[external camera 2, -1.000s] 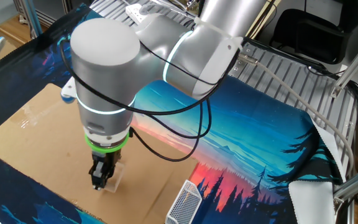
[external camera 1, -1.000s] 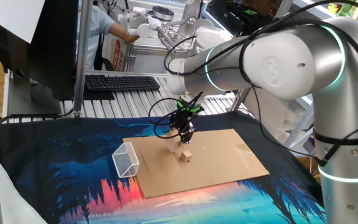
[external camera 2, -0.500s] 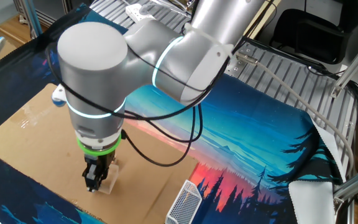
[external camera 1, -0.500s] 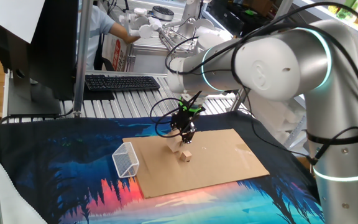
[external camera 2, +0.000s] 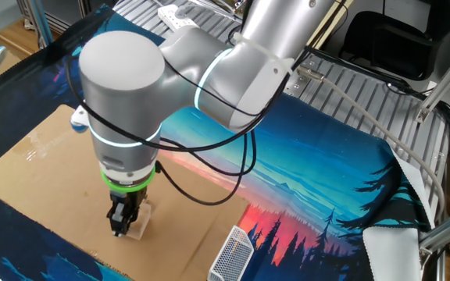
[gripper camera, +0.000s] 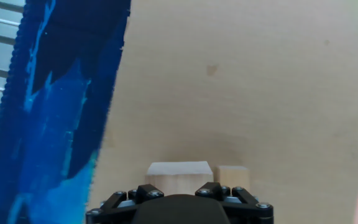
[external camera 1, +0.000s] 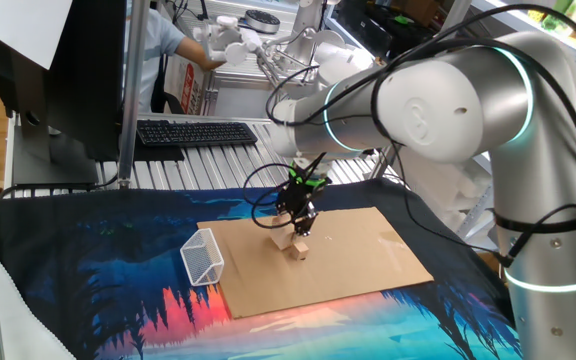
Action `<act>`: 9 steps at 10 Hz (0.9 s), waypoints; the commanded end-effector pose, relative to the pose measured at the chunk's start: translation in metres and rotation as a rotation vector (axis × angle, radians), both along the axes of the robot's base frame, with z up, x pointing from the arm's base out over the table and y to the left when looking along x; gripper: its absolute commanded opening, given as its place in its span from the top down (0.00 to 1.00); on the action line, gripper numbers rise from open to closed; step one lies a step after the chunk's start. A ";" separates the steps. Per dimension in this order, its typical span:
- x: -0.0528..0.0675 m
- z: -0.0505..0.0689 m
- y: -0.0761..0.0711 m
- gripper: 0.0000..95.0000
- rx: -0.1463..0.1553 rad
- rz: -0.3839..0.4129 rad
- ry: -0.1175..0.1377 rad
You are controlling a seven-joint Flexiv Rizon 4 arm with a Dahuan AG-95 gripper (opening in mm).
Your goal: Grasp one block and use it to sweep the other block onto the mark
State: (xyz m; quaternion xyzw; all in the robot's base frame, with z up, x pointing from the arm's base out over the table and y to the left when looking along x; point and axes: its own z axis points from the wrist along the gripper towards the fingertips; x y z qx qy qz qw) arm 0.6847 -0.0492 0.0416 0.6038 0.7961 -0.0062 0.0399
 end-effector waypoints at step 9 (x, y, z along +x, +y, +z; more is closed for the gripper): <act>-0.008 0.020 0.012 1.00 0.056 -0.049 0.021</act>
